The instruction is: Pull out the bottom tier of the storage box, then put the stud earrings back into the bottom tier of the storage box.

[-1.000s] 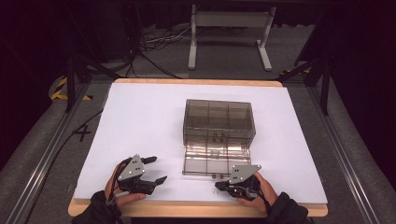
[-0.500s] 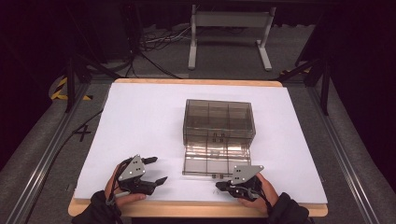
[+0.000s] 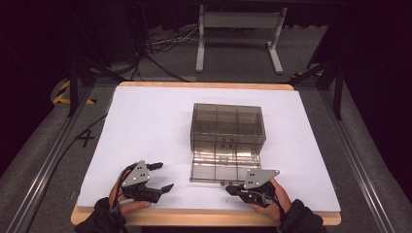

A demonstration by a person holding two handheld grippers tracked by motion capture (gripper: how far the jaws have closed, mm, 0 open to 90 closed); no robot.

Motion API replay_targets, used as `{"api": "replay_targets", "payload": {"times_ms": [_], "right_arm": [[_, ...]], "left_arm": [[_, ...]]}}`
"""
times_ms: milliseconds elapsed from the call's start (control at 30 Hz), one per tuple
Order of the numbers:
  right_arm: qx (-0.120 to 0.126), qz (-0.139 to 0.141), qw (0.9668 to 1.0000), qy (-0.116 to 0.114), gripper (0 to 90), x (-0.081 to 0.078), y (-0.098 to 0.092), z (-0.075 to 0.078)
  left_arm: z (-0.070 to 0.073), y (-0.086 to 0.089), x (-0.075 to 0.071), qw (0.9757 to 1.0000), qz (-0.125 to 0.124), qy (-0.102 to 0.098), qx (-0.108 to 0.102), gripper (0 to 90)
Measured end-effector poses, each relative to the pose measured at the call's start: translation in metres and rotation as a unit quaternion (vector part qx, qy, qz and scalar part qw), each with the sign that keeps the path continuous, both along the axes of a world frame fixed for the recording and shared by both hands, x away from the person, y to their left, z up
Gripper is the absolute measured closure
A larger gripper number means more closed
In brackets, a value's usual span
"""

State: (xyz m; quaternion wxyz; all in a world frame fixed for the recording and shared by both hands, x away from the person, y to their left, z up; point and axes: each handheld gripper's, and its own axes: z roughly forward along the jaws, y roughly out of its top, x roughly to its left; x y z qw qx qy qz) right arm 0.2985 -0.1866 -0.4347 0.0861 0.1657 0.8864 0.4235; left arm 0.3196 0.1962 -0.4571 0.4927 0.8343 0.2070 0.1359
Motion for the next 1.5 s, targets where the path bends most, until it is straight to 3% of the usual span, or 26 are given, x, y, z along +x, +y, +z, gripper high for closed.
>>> {"api": "replay_targets", "payload": {"times_ms": [500, 1000, 1200, 1500], "right_arm": [[0.007, -0.003, 0.9999, -0.01, 89.5, 0.003, -0.001, 0.007], [0.019, -0.011, 0.9994, -0.029, 89.5, 0.004, -0.008, 0.017], [0.025, -0.013, 0.9992, -0.03, 89.5, 0.007, -0.009, 0.02], [0.031, -0.021, 0.9987, -0.035, 89.5, 0.016, -0.009, 0.028]], "left_arm": [[0.0, 0.0, 0.0, 1.0, 0.008, 0.001, -0.003, 17.1], [0.0, -0.003, 0.001, 0.9999, 0.009, 0.002, 0.012, 16.4], [0.0, 0.0, 0.001, 0.9999, 0.015, 0.002, -0.003, 16.3], [0.0, 0.0, -0.002, 0.9998, 0.018, -0.01, -0.001, 16.0]]}}
